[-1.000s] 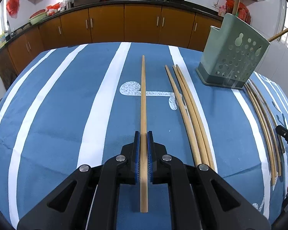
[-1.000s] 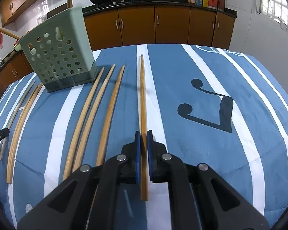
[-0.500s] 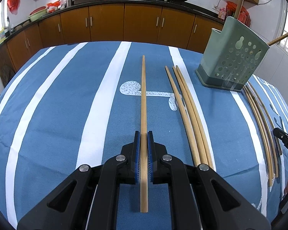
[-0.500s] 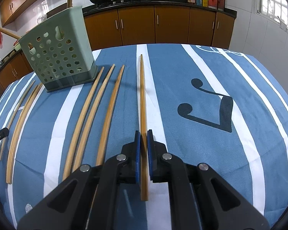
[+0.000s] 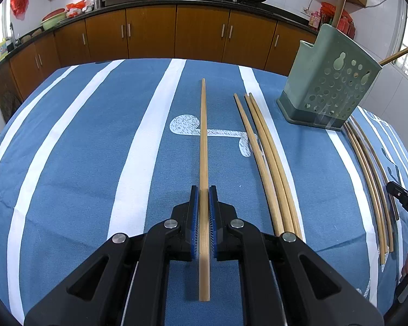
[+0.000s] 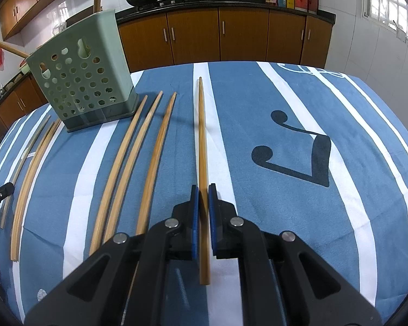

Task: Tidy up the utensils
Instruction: 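Close the right tool on another chopstick while the left tool grasps another chopstick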

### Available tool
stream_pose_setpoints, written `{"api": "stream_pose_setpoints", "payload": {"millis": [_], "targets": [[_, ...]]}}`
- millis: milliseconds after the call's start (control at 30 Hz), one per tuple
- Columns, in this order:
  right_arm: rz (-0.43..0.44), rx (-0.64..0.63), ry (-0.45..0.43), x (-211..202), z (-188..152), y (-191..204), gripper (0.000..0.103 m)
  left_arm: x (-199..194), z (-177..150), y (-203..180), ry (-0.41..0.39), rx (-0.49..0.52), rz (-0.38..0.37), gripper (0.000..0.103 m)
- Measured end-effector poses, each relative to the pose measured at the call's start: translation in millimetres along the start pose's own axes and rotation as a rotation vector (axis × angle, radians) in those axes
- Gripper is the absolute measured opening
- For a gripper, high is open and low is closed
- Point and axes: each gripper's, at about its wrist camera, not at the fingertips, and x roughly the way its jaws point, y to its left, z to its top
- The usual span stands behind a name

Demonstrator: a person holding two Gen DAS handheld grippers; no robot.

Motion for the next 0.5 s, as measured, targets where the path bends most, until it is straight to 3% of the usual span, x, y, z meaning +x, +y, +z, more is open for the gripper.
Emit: {"api": "stream_pose_setpoints", "payload": {"millis": [500], "targets": [[0.001, 0.0, 0.001, -0.9, 0.0, -2.4, 0.009, -1.4, -1.1, -0.1, 0.0, -0.001, -0.002, 0.009]]}}
